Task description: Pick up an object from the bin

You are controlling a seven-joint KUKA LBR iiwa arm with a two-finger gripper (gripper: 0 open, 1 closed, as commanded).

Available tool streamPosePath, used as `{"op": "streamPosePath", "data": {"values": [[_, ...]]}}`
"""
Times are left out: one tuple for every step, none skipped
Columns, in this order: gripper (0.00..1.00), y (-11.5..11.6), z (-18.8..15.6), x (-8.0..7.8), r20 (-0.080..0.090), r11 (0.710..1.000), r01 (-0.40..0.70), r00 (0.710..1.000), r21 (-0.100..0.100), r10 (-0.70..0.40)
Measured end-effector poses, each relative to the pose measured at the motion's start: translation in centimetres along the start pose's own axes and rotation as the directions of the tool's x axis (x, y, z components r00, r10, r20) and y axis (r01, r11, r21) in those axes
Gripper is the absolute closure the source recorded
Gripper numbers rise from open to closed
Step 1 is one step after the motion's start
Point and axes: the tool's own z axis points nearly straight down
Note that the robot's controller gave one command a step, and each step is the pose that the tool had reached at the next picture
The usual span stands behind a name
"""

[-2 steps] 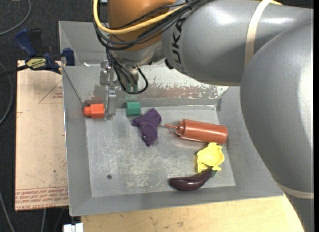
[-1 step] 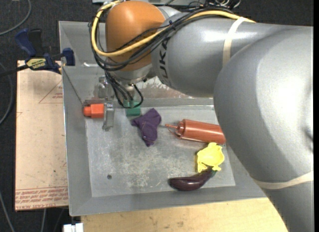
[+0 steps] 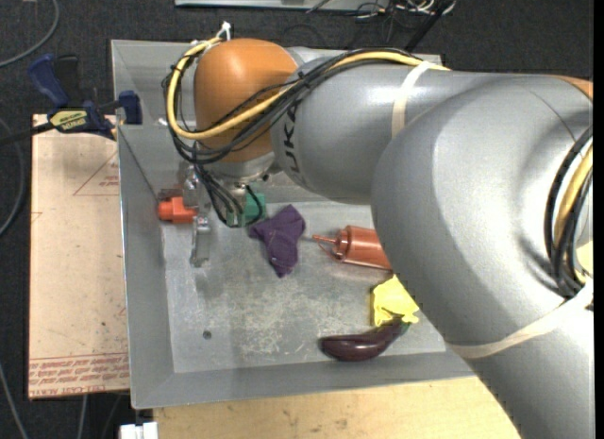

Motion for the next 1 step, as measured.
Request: {"op": "streamPosePath", "data": {"values": [[0.00, 1.11, -2.40, -0.30, 0.007, 0.983, -0.183, 0.983, -0.005, 0.183]]}}
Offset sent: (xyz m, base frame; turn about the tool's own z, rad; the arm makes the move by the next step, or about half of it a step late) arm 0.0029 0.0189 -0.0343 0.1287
